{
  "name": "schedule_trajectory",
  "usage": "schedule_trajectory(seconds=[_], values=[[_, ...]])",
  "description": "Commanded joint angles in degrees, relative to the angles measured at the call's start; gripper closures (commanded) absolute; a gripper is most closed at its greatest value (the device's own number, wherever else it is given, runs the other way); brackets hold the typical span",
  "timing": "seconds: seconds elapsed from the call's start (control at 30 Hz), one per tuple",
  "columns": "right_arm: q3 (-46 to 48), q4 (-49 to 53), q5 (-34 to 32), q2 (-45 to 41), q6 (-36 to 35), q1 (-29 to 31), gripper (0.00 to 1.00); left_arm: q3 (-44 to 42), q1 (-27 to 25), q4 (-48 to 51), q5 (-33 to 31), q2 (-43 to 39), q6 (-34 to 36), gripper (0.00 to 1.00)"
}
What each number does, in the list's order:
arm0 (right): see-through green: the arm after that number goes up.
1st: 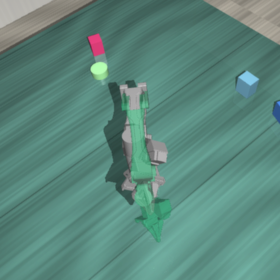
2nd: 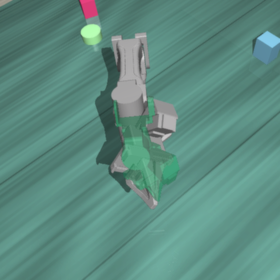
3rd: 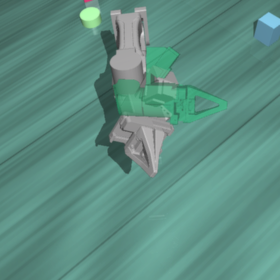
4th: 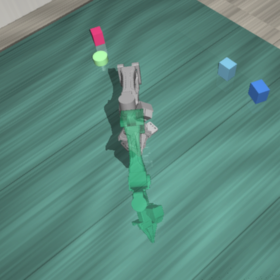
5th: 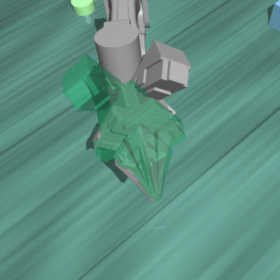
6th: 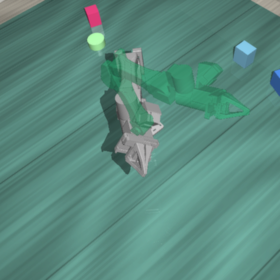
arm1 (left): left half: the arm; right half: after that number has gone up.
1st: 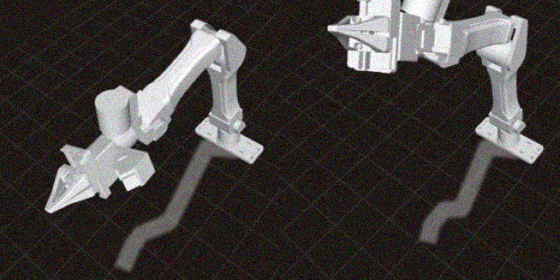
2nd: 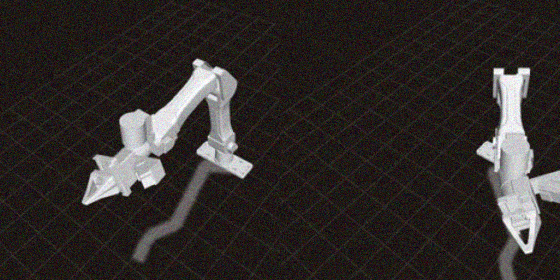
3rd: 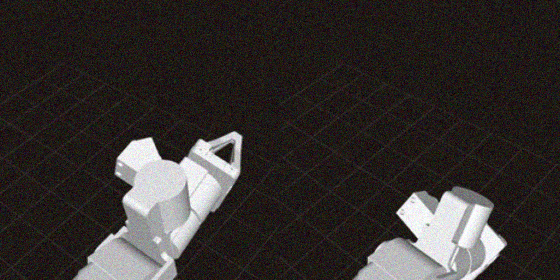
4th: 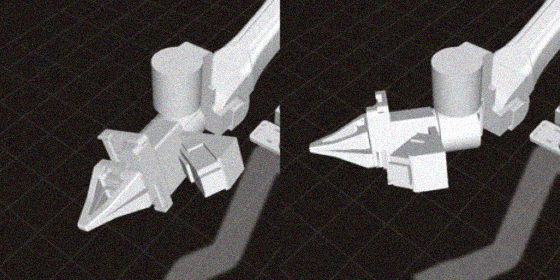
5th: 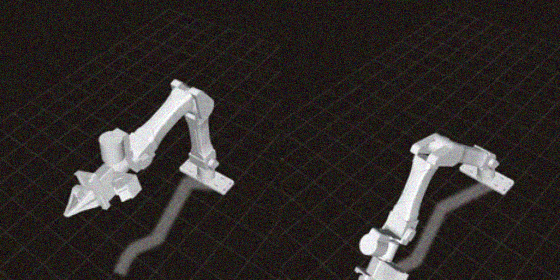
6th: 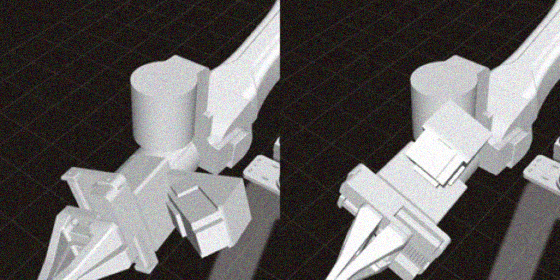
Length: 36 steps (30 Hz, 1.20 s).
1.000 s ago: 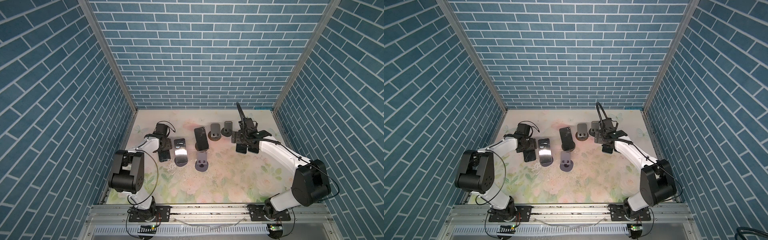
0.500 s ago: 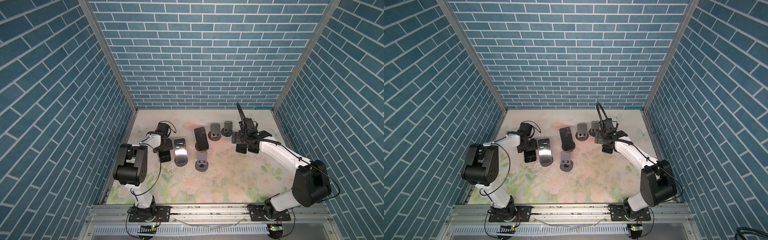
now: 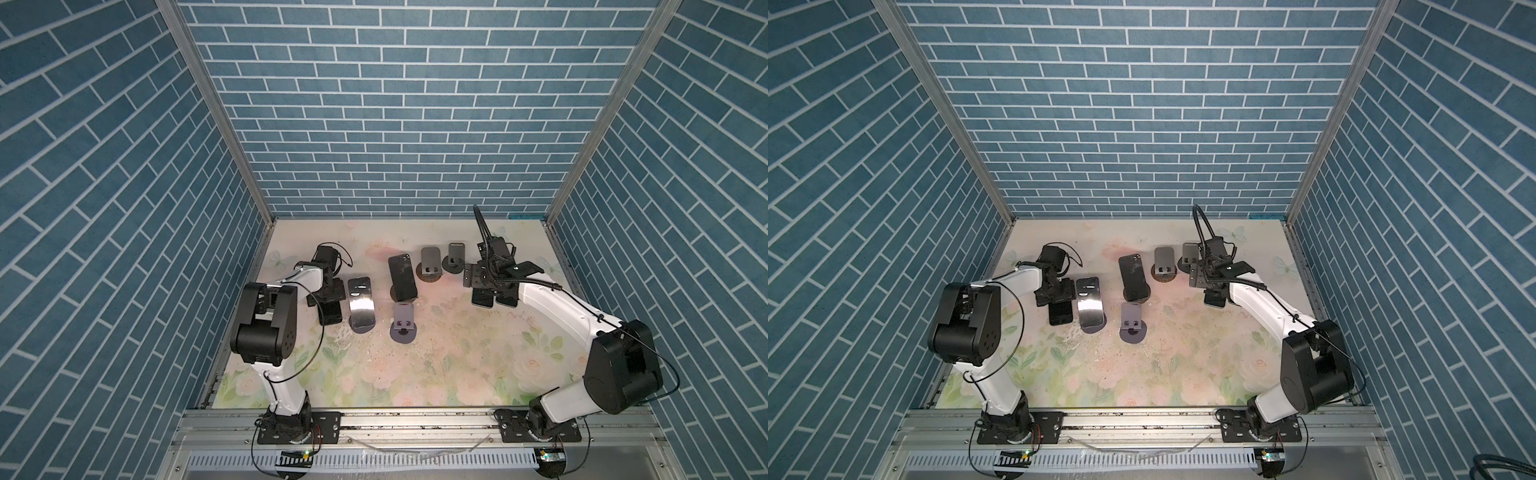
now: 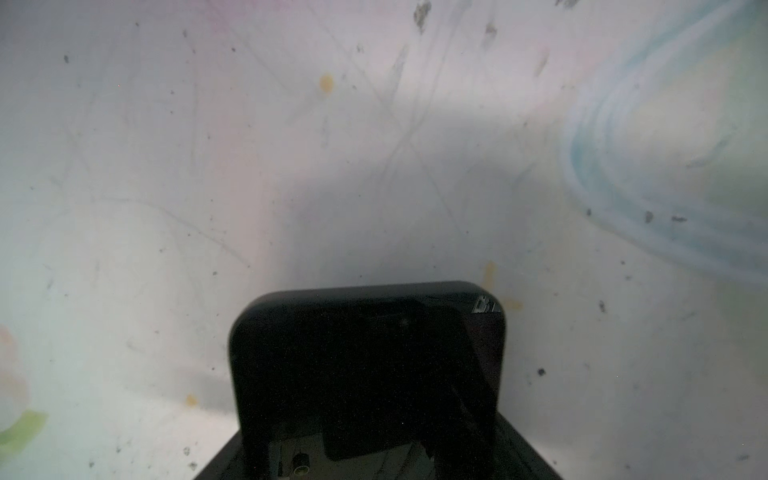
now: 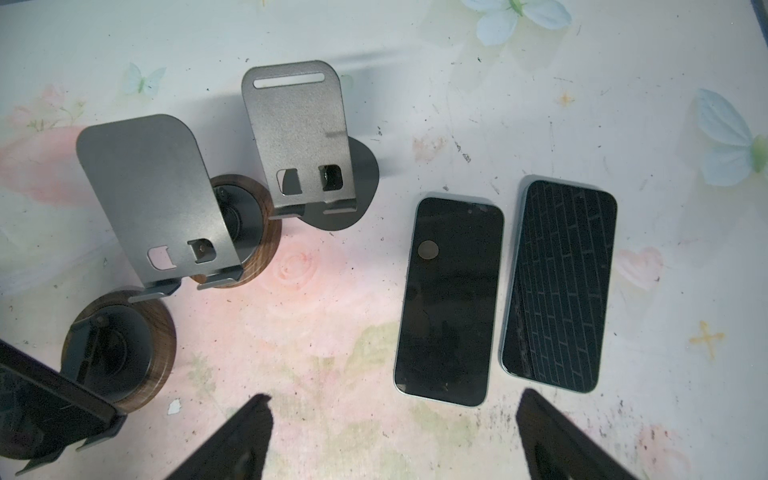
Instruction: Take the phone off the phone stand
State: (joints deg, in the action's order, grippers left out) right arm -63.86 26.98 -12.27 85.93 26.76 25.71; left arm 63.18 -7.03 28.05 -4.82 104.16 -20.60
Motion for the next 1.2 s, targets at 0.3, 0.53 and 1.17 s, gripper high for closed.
schedule_trajectory(seconds=[0.3,0.53,1.17], values=[[0.50,0.44,-0.95,-0.02,1.27,-0.19,0.07,0.83,0.44,2.27,-0.78,1.37,0.13,0.30],[0.74,0.44,-0.91,0.19,1.19,-0.14,0.07,0.15,0.44,2.37,-0.82,0.85,0.00,0.28],[2.33,0.26,-0.93,-1.24,1.36,-0.16,0.07,-1.08,0.44,2.27,-0.96,-0.54,-0.23,0.16]])
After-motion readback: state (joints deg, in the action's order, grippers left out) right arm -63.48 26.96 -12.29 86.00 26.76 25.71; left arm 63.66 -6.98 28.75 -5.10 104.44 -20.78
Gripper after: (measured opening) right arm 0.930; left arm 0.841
